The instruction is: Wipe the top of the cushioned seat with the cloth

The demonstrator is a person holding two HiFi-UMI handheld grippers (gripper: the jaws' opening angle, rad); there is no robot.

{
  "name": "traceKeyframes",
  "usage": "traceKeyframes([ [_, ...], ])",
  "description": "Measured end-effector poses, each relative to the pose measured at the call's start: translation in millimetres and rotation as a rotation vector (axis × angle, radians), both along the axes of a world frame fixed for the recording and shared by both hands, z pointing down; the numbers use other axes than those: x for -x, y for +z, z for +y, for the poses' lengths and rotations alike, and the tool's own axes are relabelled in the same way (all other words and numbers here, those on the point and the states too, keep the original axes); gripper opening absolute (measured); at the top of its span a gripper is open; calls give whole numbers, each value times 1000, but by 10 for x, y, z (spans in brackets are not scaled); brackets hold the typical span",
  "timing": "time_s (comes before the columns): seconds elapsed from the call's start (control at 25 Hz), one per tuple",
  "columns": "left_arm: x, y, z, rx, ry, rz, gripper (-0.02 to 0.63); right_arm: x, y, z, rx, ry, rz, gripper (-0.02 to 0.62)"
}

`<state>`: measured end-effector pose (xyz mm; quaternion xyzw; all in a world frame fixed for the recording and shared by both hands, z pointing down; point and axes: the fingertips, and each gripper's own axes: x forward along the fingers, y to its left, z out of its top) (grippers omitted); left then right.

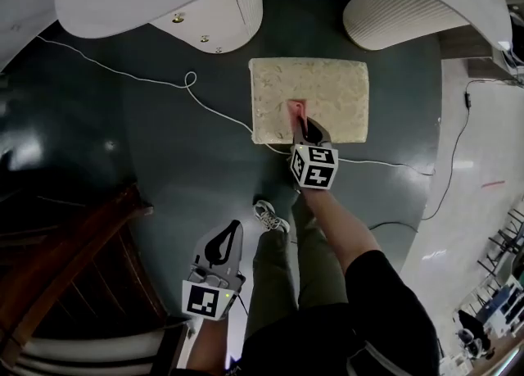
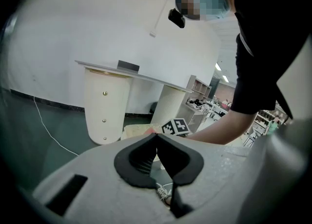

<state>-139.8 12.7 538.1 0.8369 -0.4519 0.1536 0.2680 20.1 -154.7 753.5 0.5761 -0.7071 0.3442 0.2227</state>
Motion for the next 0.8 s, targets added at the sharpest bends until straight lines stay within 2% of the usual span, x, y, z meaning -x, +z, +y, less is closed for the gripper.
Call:
traceKeyframes([
  [0.2, 171, 2, 233, 6, -21, -13, 18, 854, 102, 185, 0, -156, -35, 23],
  [0.36, 275, 29, 411, 23, -33, -17, 17, 1120, 256, 217, 22, -180, -23, 23],
  [0.56, 401, 103, 538, 46, -42, -31, 17, 1081, 413, 207, 51, -171, 33, 23],
  [0.8, 288, 71, 435, 23, -21, -12, 17, 651, 371, 204, 42, -148, 75, 25],
])
